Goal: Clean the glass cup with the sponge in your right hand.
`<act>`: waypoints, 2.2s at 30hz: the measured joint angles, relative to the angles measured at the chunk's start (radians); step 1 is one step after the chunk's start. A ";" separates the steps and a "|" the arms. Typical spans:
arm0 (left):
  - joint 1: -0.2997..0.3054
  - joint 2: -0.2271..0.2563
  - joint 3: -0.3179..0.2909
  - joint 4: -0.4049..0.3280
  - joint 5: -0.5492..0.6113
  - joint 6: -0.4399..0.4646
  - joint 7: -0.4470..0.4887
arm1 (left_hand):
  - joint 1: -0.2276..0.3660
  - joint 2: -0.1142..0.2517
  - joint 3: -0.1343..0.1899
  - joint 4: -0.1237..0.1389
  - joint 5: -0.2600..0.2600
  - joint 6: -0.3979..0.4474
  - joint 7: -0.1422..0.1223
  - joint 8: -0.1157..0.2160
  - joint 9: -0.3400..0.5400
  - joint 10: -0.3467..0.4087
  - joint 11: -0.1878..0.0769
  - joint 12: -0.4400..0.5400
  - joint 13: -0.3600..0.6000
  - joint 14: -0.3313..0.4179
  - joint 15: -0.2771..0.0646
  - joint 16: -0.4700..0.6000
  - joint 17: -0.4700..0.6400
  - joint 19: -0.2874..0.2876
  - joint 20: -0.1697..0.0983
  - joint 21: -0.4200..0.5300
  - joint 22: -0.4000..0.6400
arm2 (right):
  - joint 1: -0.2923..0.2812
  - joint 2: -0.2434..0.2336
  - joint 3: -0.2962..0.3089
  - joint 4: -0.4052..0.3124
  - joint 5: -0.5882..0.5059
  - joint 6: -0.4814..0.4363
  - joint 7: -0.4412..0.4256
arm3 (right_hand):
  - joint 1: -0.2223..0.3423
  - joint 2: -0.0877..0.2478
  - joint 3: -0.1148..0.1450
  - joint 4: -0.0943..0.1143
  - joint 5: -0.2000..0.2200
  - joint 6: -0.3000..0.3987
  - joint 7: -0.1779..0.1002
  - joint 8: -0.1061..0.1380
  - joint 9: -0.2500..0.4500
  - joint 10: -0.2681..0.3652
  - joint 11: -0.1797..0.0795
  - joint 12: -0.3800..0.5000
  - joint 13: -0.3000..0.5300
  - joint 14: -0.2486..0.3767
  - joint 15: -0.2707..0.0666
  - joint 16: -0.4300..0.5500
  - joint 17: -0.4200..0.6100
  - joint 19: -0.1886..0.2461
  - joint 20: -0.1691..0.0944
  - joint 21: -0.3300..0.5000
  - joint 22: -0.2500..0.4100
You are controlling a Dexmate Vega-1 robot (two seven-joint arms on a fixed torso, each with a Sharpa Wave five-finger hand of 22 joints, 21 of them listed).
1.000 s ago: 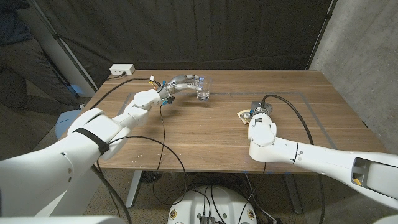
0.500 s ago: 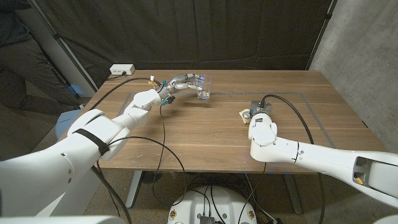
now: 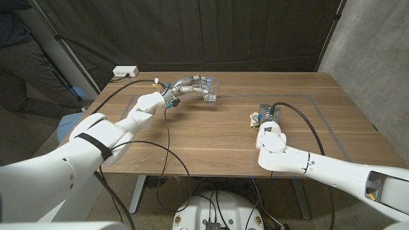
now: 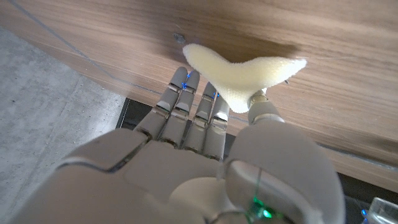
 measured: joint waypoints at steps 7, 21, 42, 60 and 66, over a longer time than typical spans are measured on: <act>0.005 0.002 -0.003 -0.006 -0.003 -0.015 -0.009 | 0.000 0.000 0.004 -0.004 0.000 0.000 0.000 0.000 0.000 0.000 0.000 0.000 0.000 0.002 -0.002 0.000 0.004 0.000 0.000 0.000 0.000 | -0.141 0.042 0.174 -0.015 0.056 0.108 -0.153 | 0.009 0.001 0.007 -0.001 0.000 0.010 -0.009 0.000 -0.001 0.006 0.004 0.000 0.000 0.000 0.000 -0.004 -0.005 0.000 0.000 0.002 0.000; 0.018 0.009 -0.010 -0.025 -0.010 -0.043 -0.023 | 0.000 0.000 0.004 -0.004 0.000 0.000 0.000 0.002 0.000 0.001 0.001 -0.004 0.010 0.006 -0.002 -0.008 0.011 0.000 0.000 0.007 0.000 | -0.300 0.112 0.413 -0.019 0.180 0.340 -0.364 | 0.020 0.006 0.011 0.003 -0.016 0.036 -0.025 -0.007 -0.002 0.012 0.009 0.000 -0.006 -0.008 0.000 -0.026 -0.009 -0.006 0.001 0.011 0.000; 0.027 0.014 -0.017 -0.048 -0.021 -0.071 -0.040 | -0.002 0.002 0.013 -0.013 0.000 0.000 0.000 0.005 0.000 0.002 0.002 -0.004 0.022 0.009 -0.005 -0.009 0.018 -0.005 0.006 0.015 0.000 | -0.353 0.156 0.533 -0.003 0.258 0.500 -0.446 | 0.034 0.010 0.011 0.003 -0.031 0.054 -0.022 -0.013 -0.004 0.018 0.014 -0.008 -0.006 -0.022 0.004 -0.038 -0.014 -0.027 0.005 0.016 -0.003; 0.081 0.049 -0.022 -0.168 -0.025 -0.044 -0.014 | -0.002 0.002 0.018 -0.018 0.005 0.005 -0.001 0.005 0.000 0.008 0.007 -0.005 0.026 0.013 -0.002 -0.016 0.024 -0.009 0.002 0.018 0.000 | -0.352 0.183 0.560 0.037 0.320 0.722 -0.466 | 0.042 0.008 0.015 0.007 -0.040 0.055 -0.023 -0.021 -0.003 0.021 0.011 -0.012 -0.006 -0.031 0.002 -0.045 -0.014 -0.038 0.005 0.022 -0.007; 0.111 0.066 -0.022 -0.244 -0.025 -0.032 -0.005 | -0.002 0.002 0.021 -0.021 0.004 0.008 0.000 0.005 0.000 0.015 0.007 -0.007 0.026 0.020 -0.005 -0.017 0.027 -0.009 0.002 0.022 0.000 | -0.357 0.201 0.573 0.045 0.349 0.819 -0.483 | 0.044 0.009 0.015 0.007 -0.043 0.060 -0.017 -0.021 -0.003 0.026 0.016 -0.012 -0.006 -0.031 0.002 -0.045 -0.014 -0.042 0.002 0.022 -0.012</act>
